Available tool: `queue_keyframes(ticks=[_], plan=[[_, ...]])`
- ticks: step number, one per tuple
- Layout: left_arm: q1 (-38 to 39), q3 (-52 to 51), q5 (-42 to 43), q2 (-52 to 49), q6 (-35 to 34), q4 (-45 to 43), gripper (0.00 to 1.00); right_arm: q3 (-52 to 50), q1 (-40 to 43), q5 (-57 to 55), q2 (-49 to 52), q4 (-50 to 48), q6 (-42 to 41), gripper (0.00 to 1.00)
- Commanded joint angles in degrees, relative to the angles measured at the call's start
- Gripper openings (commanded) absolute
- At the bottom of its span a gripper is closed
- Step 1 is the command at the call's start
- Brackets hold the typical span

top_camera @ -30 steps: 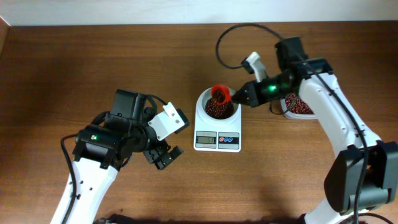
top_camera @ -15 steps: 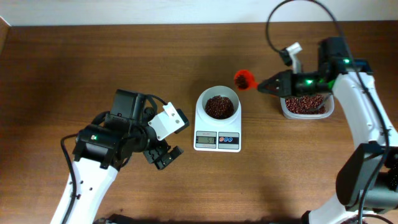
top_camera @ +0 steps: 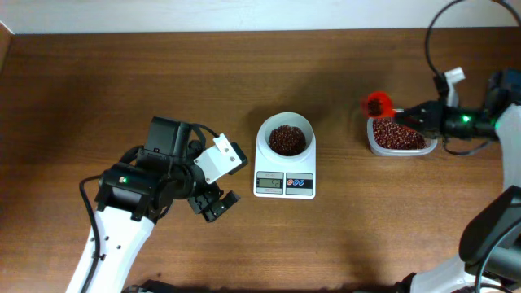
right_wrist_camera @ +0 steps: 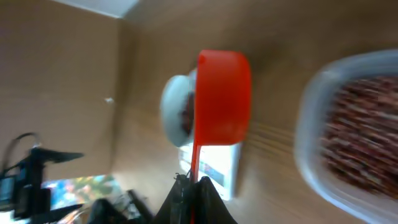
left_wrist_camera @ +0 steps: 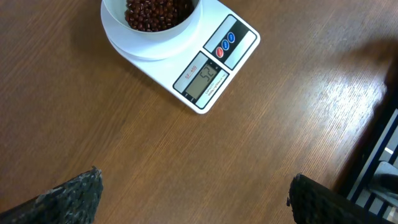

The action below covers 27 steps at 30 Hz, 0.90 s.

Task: Scoop and weigh 50g on scale
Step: 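Move the scoop back to the bean tub with the right gripper, then dip the scoop into the beans for a small amount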

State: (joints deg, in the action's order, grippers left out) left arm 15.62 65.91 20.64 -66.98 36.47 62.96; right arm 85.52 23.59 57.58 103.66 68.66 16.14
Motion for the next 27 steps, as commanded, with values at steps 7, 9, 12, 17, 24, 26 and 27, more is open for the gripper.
queue_keyframes(ticks=[7,9,12,17,24,26,27], plan=[[-0.28,0.94,1.01,0.24,0.87,-0.07,0.99,1.07,1.86,-27.15,-1.95,0.28,1.25,0.04],[-0.28,0.94,1.01,0.24,0.87,-0.07,0.99,1.09,0.59,-30.23,-2.01,-2.08,-0.46,0.04],[-0.28,0.94,1.01,0.24,0.87,-0.07,0.99,1.09,-1.18,-36.09,-2.36,-3.63,-3.34,0.04],[-0.28,0.94,1.01,0.24,0.87,-0.09,0.99,1.09,-6.67,-47.93,-4.39,-5.07,-6.67,0.04],[-0.28,0.94,1.01,0.24,0.87,-0.09,0.99,1.09,-13.44,-60.46,-7.87,-6.62,-9.60,0.04],[-0.28,0.94,1.01,0.24,0.87,-0.07,0.99,1.09,-14.95,-63.78,-8.46,-6.43,-10.01,0.04],[-0.28,0.94,1.01,0.24,0.87,-0.07,0.99,1.09,-15.56,-65.46,-8.61,-6.43,-10.91,0.04]])
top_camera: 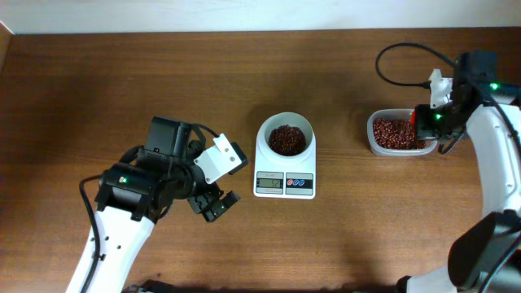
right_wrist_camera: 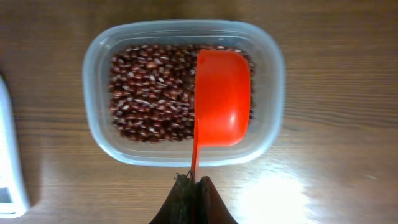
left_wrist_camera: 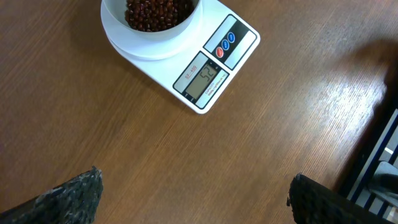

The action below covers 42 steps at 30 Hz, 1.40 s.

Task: Scoop and weigh 50g on scale
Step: 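Dip the scoop into the beans for a small amount, then carry the scoop over the white bowl on the scale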

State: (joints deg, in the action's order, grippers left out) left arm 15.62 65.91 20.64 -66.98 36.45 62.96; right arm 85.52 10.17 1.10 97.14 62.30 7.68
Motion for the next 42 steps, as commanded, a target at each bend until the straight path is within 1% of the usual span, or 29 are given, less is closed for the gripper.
queue_keyframes(ticks=[1,8,10,12,13,14,17,19,21,26,29,34,38,42], plan=[[-0.28,0.94,1.01,0.24,0.90,-0.07,0.99,1.09,-2.84,-10.19,-2.27,-0.04,-2.62,0.04],[-0.28,0.94,1.01,0.24,0.90,-0.07,0.99,1.09,-6.51,-15.34,-2.29,0.13,-2.62,0.04],[-0.28,0.94,1.01,0.24,0.90,-0.07,0.99,1.09,-7.23,-14.56,-2.29,0.00,-2.64,0.04],[-0.28,0.94,1.01,0.24,0.90,-0.07,0.99,1.40,-7.26,-11.10,-2.29,-0.07,-2.62,0.04],[-0.28,0.94,1.01,0.24,0.90,-0.07,0.99,1.79,-7.26,-6.95,-2.29,-0.15,-2.58,0.04],[-0.28,0.94,1.01,0.24,0.90,-0.09,0.99,2.54,-7.26,0.48,-2.29,-0.20,-1.14,0.04],[-0.28,0.94,1.01,0.24,0.90,-0.09,0.99,3.02,-7.26,23.89,-2.29,-1.22,7.21,0.04],[-0.28,0.94,1.01,0.24,0.90,-0.09,0.99,3.02,-7.50,31.65,-2.27,-1.66,10.49,0.04],[-0.28,0.94,1.01,0.24,0.90,-0.07,0.99,3.02,-8.02,34.77,-2.29,-1.70,12.11,0.04],[-0.28,0.94,1.01,0.24,0.90,-0.07,0.99,2.99,-12.22,38.40,-2.27,-1.66,15.52,0.04],[-0.28,0.94,1.01,0.24,0.90,-0.07,0.99,2.99,-15.78,38.01,-2.27,-1.77,17.84,0.04],[-0.28,0.94,1.01,0.24,0.90,-0.07,0.99,2.97,-20.04,35.95,-1.84,-3.04,17.79,0.04],[-0.28,0.94,1.01,0.24,0.90,-0.07,0.99,2.93,-20.35,36.17,-1.60,-3.56,16.65,0.04],[-0.28,0.94,1.01,0.24,0.90,-0.07,0.99,2.91,-20.35,38.69,-1.25,-5.97,11.34,0.04]])
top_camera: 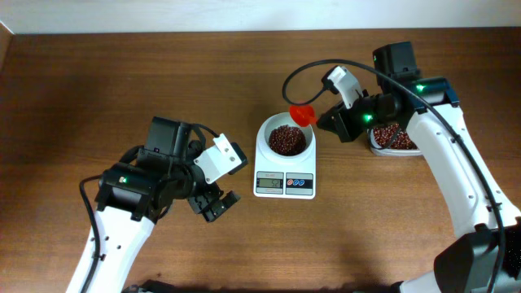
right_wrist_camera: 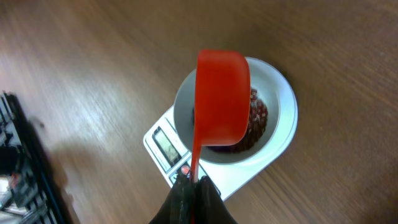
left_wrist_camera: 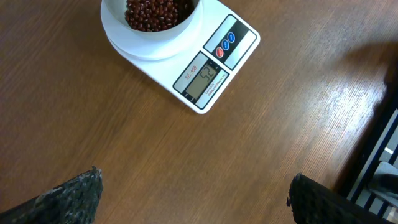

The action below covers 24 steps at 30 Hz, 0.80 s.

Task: Scoop and weigh 50g on scale
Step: 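Carry the scoop over the white bowl on the scale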

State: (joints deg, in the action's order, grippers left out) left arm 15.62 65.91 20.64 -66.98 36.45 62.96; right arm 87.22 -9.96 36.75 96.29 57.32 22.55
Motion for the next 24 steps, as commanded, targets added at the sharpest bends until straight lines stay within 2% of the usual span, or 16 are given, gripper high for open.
queue_keyframes(ticks=[1,12,24], plan=[[-0.28,0.94,1.01,0.24,0.90,-0.09,0.99,1.20,-0.22,3.21,-0.39,-1.20,-4.79,0.04],[-0.28,0.94,1.01,0.24,0.90,-0.09,0.99,1.18,-0.22,3.82,-0.39,-0.07,-11.13,0.04],[-0.28,0.94,1.01,0.24,0.90,-0.07,0.99,1.18,-0.15,4.57,-0.39,1.62,-12.52,0.04]])
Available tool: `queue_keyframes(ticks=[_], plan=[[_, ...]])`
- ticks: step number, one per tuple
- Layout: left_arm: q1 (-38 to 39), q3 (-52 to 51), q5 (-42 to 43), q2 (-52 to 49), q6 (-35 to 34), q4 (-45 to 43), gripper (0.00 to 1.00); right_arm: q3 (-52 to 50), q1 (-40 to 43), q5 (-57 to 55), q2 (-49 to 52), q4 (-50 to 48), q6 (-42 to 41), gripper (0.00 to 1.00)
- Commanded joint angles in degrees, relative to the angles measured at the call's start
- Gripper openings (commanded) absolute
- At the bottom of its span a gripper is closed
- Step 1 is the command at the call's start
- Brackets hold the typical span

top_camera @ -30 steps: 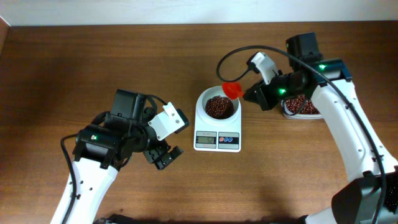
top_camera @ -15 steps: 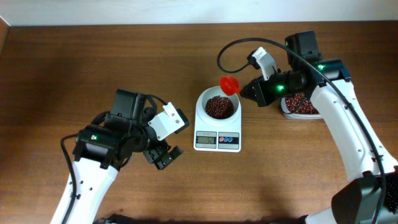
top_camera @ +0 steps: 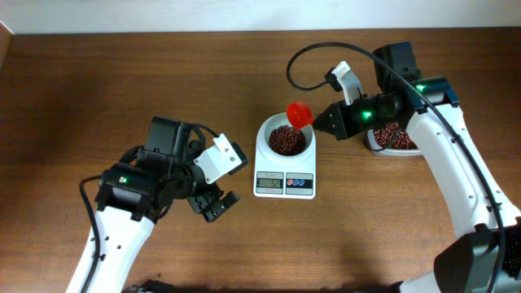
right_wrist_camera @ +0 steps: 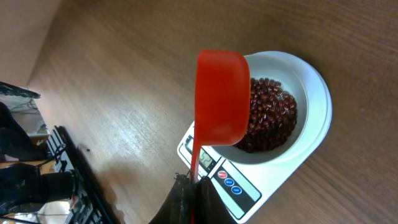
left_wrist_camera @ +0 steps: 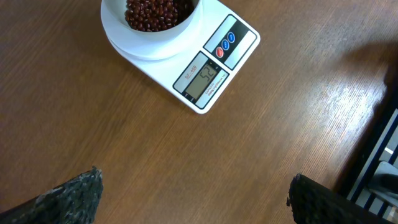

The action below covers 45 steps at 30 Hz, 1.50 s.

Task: Scoop and weigh 50g on scale
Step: 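Carry the scoop over the white bowl on the scale, then tip the scoop over the bowl to pour the beans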

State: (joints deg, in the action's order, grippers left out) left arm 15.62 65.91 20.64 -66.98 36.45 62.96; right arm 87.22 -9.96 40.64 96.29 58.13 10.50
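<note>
A white scale (top_camera: pixel 285 181) stands mid-table with a white bowl (top_camera: pixel 285 137) of red beans (top_camera: pixel 286 140) on it. My right gripper (top_camera: pixel 327 120) is shut on the handle of a red scoop (top_camera: pixel 299 113), whose cup hangs over the bowl's right rim, turned on its side. In the right wrist view the red scoop (right_wrist_camera: pixel 222 97) covers the left part of the bowl (right_wrist_camera: pixel 292 112). My left gripper (top_camera: pixel 213 203) stands open on the table left of the scale, nothing between its fingers. A clear tub of beans (top_camera: pixel 391 137) sits partly hidden behind my right arm.
The scale's display and buttons (left_wrist_camera: pixel 208 65) face the table's front edge. Bare wood surrounds the scale. A cable (top_camera: pixel 309 57) loops above the right arm near the far edge.
My right gripper has turned the red scoop further onto its side over the bowl's right rim. The left arm has not moved.
My right gripper held the red scoop at the left end of the bean tub, then over the beans inside the tub. Then it held the scoop over the bowl on the scale, and now the scoop is tilted there. The left gripper stayed open throughout.
</note>
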Motion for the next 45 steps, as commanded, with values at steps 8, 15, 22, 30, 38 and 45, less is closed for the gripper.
queue_keyframes(ticks=[8,15,22,30,38,45], plan=[[-0.28,0.94,1.01,0.24,0.90,-0.07,0.99,1.18,-0.17,-9.31,-0.39,2.78,-0.46,0.04],[-0.28,0.94,1.01,0.24,0.90,-0.07,0.99,1.18,-0.24,-9.97,-0.39,2.75,4.33,0.04],[-0.28,0.94,1.01,0.24,0.90,-0.07,0.99,1.18,-4.98,-17.33,-0.39,2.67,9.20,0.04],[-0.28,0.94,1.01,0.24,0.90,-0.07,0.99,1.18,-10.36,-26.14,0.68,-2.67,9.16,0.04],[-0.28,0.94,1.01,0.24,0.90,-0.09,0.99,1.16,-10.71,-25.92,5.44,-3.37,8.98,0.04],[-0.28,0.94,1.01,0.24,0.90,-0.07,0.99,1.16,-10.80,-25.88,7.74,-4.92,8.96,0.04]])
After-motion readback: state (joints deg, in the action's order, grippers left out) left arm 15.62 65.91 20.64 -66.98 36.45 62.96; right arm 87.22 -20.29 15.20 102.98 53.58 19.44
